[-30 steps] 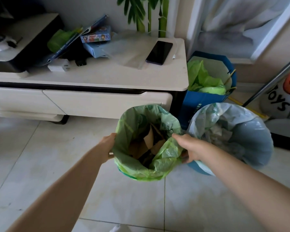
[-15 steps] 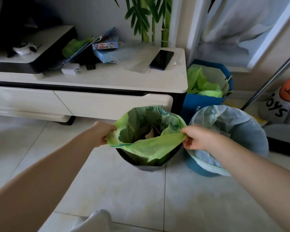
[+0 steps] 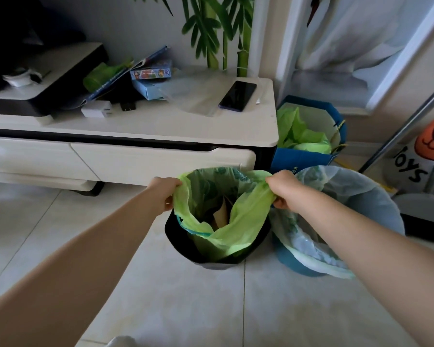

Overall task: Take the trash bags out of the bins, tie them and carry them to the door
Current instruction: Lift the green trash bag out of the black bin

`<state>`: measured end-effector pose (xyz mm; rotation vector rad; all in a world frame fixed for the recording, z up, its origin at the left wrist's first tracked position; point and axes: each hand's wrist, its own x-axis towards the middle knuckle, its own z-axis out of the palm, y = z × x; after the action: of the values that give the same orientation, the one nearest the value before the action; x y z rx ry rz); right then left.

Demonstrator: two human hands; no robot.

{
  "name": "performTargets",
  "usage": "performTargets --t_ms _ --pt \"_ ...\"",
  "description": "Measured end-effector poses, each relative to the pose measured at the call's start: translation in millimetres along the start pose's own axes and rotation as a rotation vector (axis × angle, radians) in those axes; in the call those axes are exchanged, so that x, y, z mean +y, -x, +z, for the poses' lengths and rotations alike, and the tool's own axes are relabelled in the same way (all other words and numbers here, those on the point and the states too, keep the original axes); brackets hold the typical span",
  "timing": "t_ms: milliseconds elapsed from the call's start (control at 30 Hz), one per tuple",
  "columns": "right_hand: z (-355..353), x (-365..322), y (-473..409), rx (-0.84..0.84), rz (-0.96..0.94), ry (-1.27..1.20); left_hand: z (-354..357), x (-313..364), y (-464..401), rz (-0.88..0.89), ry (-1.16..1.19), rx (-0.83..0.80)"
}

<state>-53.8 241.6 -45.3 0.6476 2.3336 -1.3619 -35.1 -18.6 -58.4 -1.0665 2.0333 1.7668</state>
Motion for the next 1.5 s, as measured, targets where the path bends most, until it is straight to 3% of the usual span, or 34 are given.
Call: performTargets --t_ms 200,867,1167,1500 --pt "-14.2 -13.4 30.5 0.039 -0.341 -0.039 -9.9 15.7 19.5 0.255 -0.091 0.037" --pt "-94.7 -81.0 134.5 0.339 -0.609 -0.232 -55.7 84.3 129.4 0.579 0.161 0.12" --pt "-136.8 -104.1 203.9 0.418 -0.765 -0.284 -82.8 116.2 217.0 0.729 0.236 0.17" --pt "-172.9 -94.7 275.9 0.39 -0.785 -0.303 -117.1 113.2 299.5 0.773 0.228 0.168"
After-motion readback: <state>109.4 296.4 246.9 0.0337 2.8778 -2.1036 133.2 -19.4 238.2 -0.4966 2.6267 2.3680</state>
